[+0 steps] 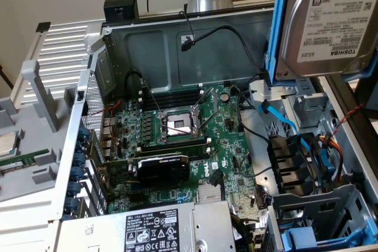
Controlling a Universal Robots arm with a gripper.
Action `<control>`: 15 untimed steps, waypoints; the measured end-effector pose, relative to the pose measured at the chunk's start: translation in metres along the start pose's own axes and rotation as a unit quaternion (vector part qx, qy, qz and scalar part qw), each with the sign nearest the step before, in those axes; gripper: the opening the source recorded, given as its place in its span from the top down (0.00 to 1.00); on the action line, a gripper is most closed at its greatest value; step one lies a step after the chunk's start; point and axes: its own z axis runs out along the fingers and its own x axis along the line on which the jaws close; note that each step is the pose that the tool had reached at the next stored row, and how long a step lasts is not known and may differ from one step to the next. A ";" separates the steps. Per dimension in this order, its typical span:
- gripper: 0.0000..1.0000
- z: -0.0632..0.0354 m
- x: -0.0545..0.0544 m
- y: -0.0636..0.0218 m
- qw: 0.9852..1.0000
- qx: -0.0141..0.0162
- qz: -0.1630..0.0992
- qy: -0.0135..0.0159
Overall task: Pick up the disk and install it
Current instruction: 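Pick up the disk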
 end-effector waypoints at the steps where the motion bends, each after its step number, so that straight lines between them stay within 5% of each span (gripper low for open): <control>1: 0.64 -0.0004 0.001 -0.0005 1.000 0.000 0.000 0.000; 15: 0.64 -0.0014 0.016 -0.0030 1.000 0.000 0.003 -0.005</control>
